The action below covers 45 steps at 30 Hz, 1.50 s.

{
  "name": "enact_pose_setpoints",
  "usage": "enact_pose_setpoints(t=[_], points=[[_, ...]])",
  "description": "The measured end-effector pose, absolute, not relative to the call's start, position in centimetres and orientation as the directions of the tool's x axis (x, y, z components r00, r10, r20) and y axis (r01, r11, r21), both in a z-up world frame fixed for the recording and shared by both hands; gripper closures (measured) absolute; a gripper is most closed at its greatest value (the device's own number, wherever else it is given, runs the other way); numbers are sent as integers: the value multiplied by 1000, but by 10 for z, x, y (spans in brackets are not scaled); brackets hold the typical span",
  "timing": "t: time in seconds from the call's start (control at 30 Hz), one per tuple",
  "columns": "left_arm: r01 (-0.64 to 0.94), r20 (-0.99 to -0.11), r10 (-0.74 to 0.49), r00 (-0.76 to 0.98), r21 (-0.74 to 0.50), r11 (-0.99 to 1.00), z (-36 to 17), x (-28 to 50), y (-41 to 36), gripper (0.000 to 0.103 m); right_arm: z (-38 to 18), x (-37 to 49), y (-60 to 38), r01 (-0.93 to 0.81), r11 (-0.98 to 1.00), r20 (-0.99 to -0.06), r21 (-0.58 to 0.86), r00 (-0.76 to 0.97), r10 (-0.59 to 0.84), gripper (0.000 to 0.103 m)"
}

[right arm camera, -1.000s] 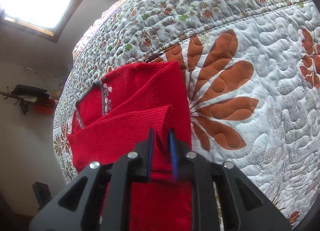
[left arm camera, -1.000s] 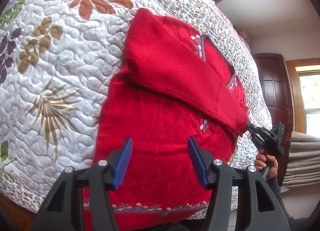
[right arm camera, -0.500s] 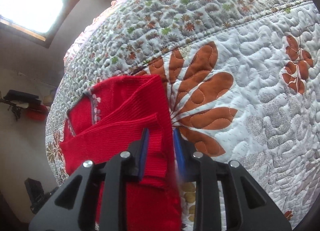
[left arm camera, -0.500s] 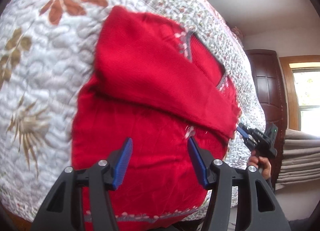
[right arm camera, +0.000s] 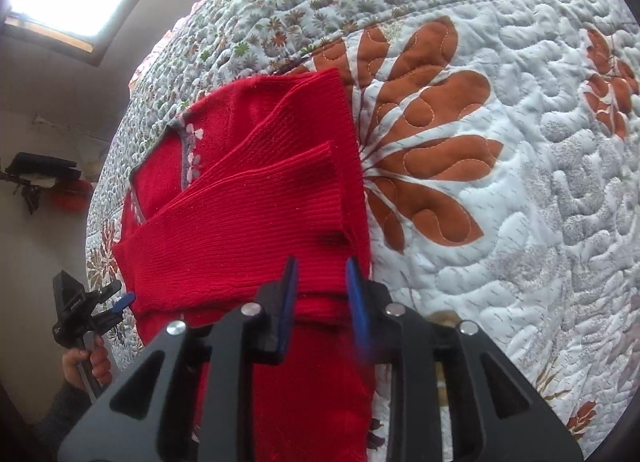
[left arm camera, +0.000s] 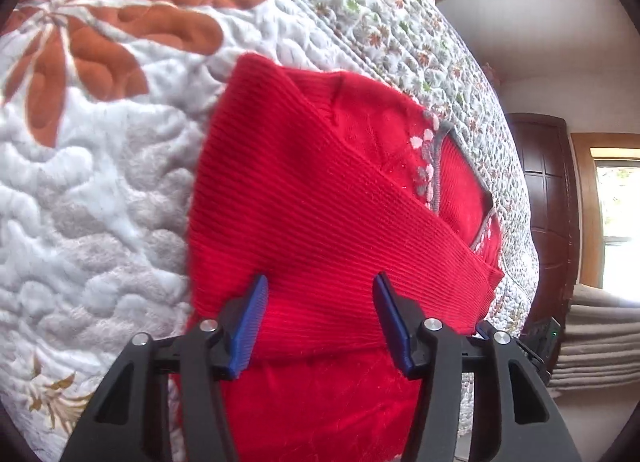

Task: Fold small clothes
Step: 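Grasp the sweater hem with both grippers and lift it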

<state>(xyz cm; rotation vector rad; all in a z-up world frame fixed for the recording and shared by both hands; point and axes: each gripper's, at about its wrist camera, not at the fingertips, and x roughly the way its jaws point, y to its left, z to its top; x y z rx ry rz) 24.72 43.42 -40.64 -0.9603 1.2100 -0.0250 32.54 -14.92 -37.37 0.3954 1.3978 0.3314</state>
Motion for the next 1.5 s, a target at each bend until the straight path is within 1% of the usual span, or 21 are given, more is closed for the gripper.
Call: enact_pose_setpoints(t=[0.03, 0.07, 0.1, 0.17, 0.23, 0.27, 0.43, 0.57, 0.73, 0.8, 1.03, 1.1, 1.17, 1.2, 1.23, 1.27, 1.3, 1.33, 1.37, 1.43, 1.5], points=[[-454, -767, -485, 419, -640, 620, -400, 237, 436, 35, -368, 319, -154, 6, 887, -878, 462, 145, 456, 71], [-458, -764, -482, 429, -644, 613, -394, 222, 438, 33, -363, 310, -159, 8, 886, -878, 464, 139, 459, 68], [-465, -763, -483, 430, -646, 605, -392, 209, 438, 31, -359, 298, -164, 13, 885, -878, 466, 130, 460, 63], [-487, -762, -502, 409, -647, 586, -395, 174, 438, 30, -358, 268, -174, 24, 880, -878, 474, 88, 471, 58], [-508, -768, -529, 362, -638, 578, -405, 130, 433, 28, -361, 234, -182, 30, 875, -876, 483, 27, 482, 46], [-517, -769, -550, 327, -632, 577, -413, 104, 427, 28, -365, 212, -185, 33, 872, -872, 489, -8, 490, 45], [-554, -766, -614, 189, -600, 578, -445, 10, 401, 30, -393, 110, -187, -7, 873, -853, 488, -215, 475, 46], [-546, -764, -633, 127, -587, 598, -460, -27, 384, 31, -418, 58, -186, -68, 886, -853, 458, -315, 416, 47], [-552, -745, -655, 125, -601, 578, -472, -41, 382, 31, -436, 39, -181, -117, 882, -860, 456, -315, 402, 49], [-549, -747, -655, 115, -598, 585, -479, -40, 382, 31, -443, 38, -182, -128, 885, -868, 447, -299, 396, 52], [-524, -743, -664, 84, -600, 605, -489, -50, 373, 29, -458, 36, -183, -118, 887, -875, 446, -265, 405, 53], [-520, -740, -668, 75, -601, 607, -491, -53, 369, 29, -461, 35, -178, -124, 883, -871, 454, -269, 410, 56], [-516, -748, -661, 64, -592, 620, -491, -56, 366, 35, -463, 35, -172, -130, 881, -871, 454, -271, 409, 61], [-516, -753, -656, 52, -583, 628, -492, -56, 364, 44, -464, 35, -172, -131, 879, -869, 458, -274, 411, 69], [-516, -760, -649, 41, -573, 637, -492, -57, 363, 57, -463, 36, -170, -134, 878, -868, 459, -276, 412, 78], [-515, -765, -643, 34, -565, 644, -492, -58, 363, 62, -461, 37, -171, -138, 876, -867, 462, -279, 413, 84], [-513, -771, -636, 28, -557, 653, -491, -59, 361, 73, -462, 32, -167, -137, 873, -864, 467, -279, 418, 95], [-513, -772, -634, 29, -556, 654, -490, -60, 360, 92, -459, 31, -169, -132, 871, -861, 474, -277, 426, 99], [-518, -760, -648, 44, -572, 636, -488, -62, 362, 98, -455, 30, -169, -123, 868, -856, 482, -276, 436, 99], [-501, -724, -686, 79, -624, 600, -478, -66, 362, 98, -446, 30, -171, -107, 861, -848, 498, -270, 457, 99], [-486, -725, -682, 92, -631, 605, -467, -67, 361, 98, -437, 28, -172, -101, 853, -840, 512, -266, 473, 99]])
